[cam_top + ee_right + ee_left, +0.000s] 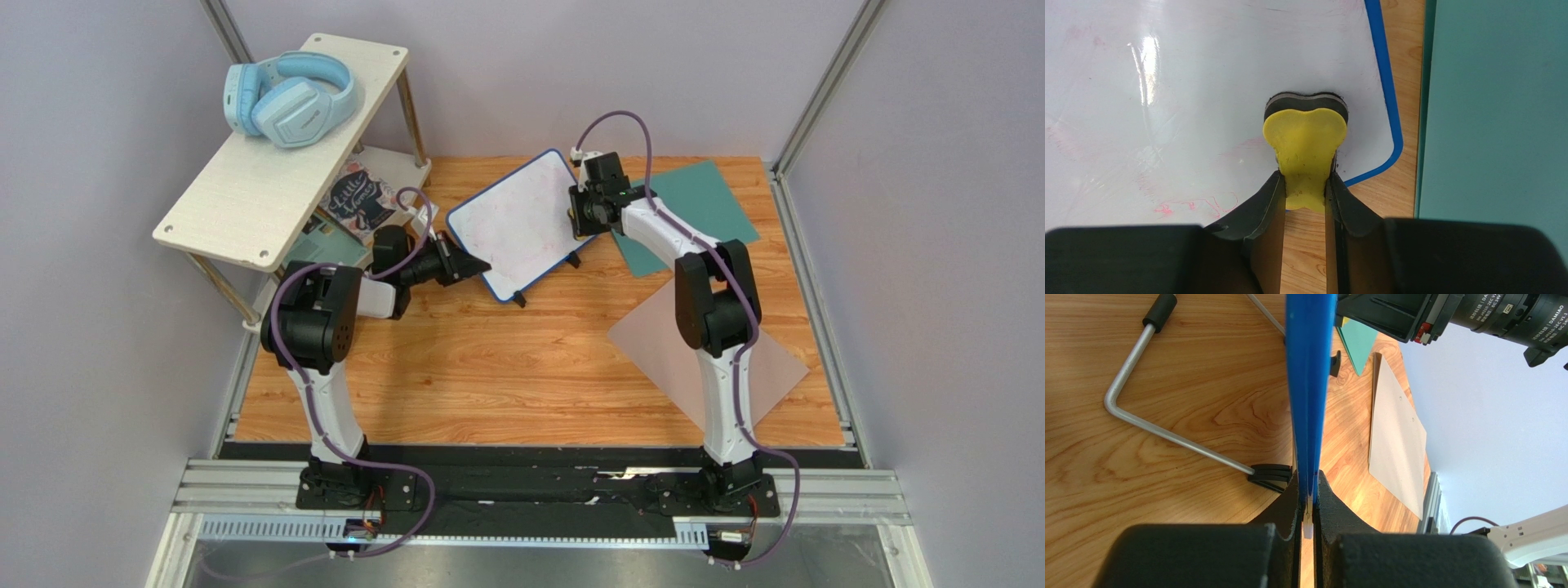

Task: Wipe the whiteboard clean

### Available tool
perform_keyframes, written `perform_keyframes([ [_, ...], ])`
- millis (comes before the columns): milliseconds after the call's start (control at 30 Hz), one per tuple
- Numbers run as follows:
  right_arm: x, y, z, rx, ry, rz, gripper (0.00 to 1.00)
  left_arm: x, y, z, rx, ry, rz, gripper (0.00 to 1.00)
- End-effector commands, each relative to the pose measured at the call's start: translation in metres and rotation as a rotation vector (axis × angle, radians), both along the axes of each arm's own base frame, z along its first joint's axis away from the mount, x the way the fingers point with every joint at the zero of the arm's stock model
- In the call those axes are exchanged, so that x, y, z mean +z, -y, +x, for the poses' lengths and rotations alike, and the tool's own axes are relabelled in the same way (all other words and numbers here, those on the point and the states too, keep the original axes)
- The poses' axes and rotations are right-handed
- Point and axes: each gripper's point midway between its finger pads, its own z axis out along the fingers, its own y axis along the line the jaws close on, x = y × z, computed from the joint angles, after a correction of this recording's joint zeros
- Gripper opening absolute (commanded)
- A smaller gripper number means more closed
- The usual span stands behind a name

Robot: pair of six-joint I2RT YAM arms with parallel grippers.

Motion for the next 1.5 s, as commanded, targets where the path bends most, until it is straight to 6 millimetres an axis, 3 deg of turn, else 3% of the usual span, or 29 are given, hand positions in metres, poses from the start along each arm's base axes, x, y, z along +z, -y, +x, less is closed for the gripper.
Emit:
perform_keyframes([
  [0,-0.035,-0.076,-0.055,0.216,-0.171,0.103,0.00,-0.008,0.005,-0.007,-0.044,0.013,0.021,0.00],
  [167,-0.007,-0.122,-0.057,0.353,-0.125,0.139,0.00,-0.008,0.005,-0.006,-0.045,0.013,0.020,0.00],
  [267,-0.011,-0.125,-0.052,0.343,-0.132,0.133,0.00,-0.008,0.005,-0.007,-0.045,0.013,0.020,0.00],
  [433,-0.018,-0.089,-0.022,0.172,-0.129,0.120,0.00,-0.007,0.005,-0.007,-0.045,0.015,0.019,0.00],
  [567,-0.014,-0.041,0.003,0.046,-0.115,0.155,0.00,-0.007,0.005,-0.007,-0.046,0.016,0.020,0.00],
  [700,-0.008,-0.007,0.021,-0.049,-0.079,0.138,0.00,-0.008,0.005,-0.007,-0.046,0.014,0.020,0.00],
  [900,-0.011,0.004,0.034,-0.093,-0.049,0.101,0.00,-0.008,0.005,-0.007,-0.047,0.012,0.018,0.00],
  [1100,-0.007,-0.013,0.035,-0.031,-0.057,0.151,0.00,-0.007,0.005,-0.006,-0.048,0.014,0.016,0.00],
  [1200,-0.005,-0.032,0.024,0.044,-0.045,0.138,0.00,-0.008,0.006,-0.007,-0.050,0.012,0.016,0.00],
  [1333,0.014,-0.068,0.000,0.140,0.012,0.145,0.00,-0.008,0.006,-0.007,-0.051,0.009,0.016,0.00],
  [1467,0.011,-0.091,-0.018,0.188,0.003,0.122,0.00,-0.008,0.005,-0.007,-0.049,0.009,0.015,0.00],
])
